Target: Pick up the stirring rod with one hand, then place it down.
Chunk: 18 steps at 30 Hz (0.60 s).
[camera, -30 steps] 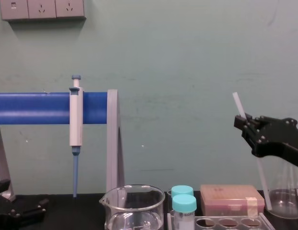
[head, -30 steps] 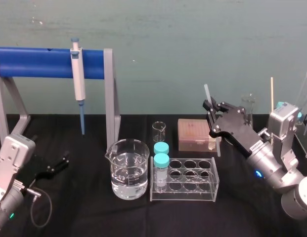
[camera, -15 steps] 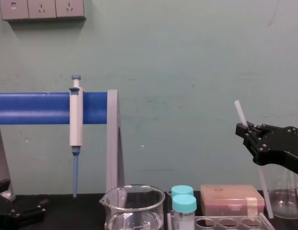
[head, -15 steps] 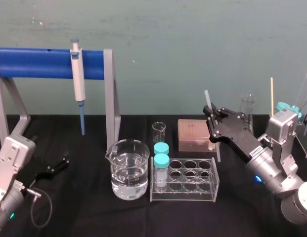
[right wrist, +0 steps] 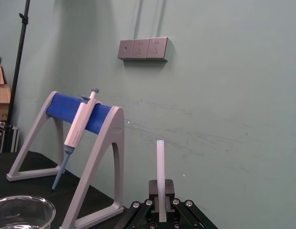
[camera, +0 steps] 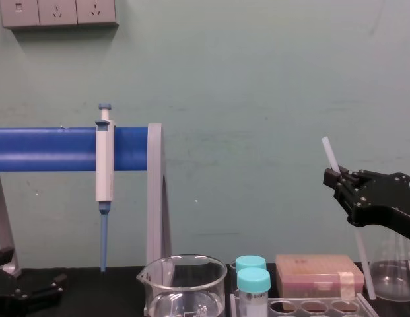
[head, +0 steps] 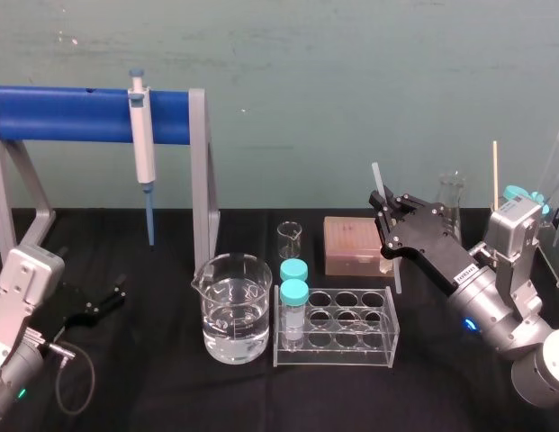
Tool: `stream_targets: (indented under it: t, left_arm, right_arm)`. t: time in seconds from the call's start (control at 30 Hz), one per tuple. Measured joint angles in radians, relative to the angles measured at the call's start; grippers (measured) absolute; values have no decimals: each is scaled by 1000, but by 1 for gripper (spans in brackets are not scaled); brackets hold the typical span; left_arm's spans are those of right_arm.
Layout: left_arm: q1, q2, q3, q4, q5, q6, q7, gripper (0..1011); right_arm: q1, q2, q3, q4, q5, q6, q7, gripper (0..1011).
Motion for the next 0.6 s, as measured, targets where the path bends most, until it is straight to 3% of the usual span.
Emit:
stream_targets:
  t: [0.6]
  left_arm:
    - [0, 0, 0, 0, 0, 0, 0, 1000]
  right_arm:
    - [1, 1, -1, -1, 0, 0, 0, 70]
